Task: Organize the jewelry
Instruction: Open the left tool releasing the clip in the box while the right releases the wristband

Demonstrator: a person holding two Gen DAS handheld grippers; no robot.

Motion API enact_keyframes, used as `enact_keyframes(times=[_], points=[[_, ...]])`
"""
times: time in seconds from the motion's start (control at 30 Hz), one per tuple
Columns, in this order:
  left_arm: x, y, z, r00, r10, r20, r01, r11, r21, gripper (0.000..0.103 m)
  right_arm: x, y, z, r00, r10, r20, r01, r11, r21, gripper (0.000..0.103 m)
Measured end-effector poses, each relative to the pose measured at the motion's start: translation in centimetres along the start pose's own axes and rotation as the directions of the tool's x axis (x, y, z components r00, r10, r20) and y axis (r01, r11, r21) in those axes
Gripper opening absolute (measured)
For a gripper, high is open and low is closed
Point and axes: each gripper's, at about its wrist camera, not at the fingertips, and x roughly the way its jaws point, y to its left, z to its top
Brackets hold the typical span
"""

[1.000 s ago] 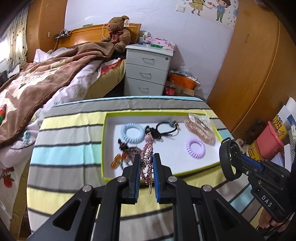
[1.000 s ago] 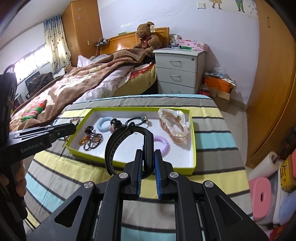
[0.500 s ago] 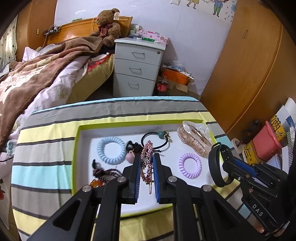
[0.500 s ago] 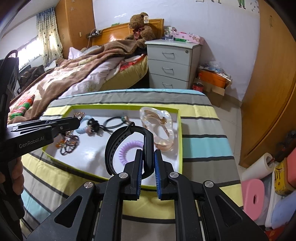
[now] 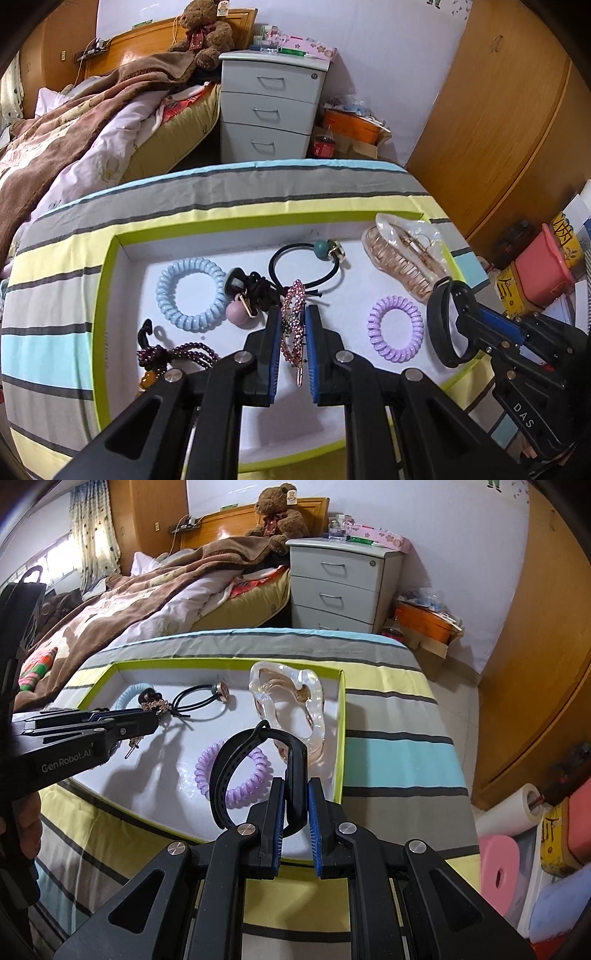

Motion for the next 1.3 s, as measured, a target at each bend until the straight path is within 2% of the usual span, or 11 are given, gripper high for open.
enact_keyframes(times=[0.27,0.53,1.07,1.23,1.3], points=[[0.7,0.0,-0.2,1.000,0.008,-0.014,-0.008,1.000,0.003,0.013,0.4,0.7,0.2,0.999,0.050,-0.012,-0.050,0.998,-0.048,0.013],[1.0,0.0,-0.3,1.000,0.016,-0.017,-0.016,1.000,0.009,0.014,1.6,1.2,-0.1,0.997,0.054,-0.059,-0.059,0.995,-0.082,0.013],[1.1,-0.3,-0.3,1.000,0.022,-0.021,-0.022,1.000,0.004,0.014,1.6,1.0,0.3,0.997,0.047,-0.058,-0.052,0.996,-0.077,0.013],[1.1,-0.1,-0.4,0.999,0.022,-0.028,-0.022,1.000,0.000,0.028,1.2,0.9,0.3,0.998,0.051,-0.043,-0.054,0.997,-0.063,0.013],[1.1,-0.2,-0.4,0.999,0.019,-0.030,-0.019,1.000,0.000,0.028,1.1,1.0,0.2,0.998,0.050,-0.041,-0.053,0.997,-0.061,0.014]])
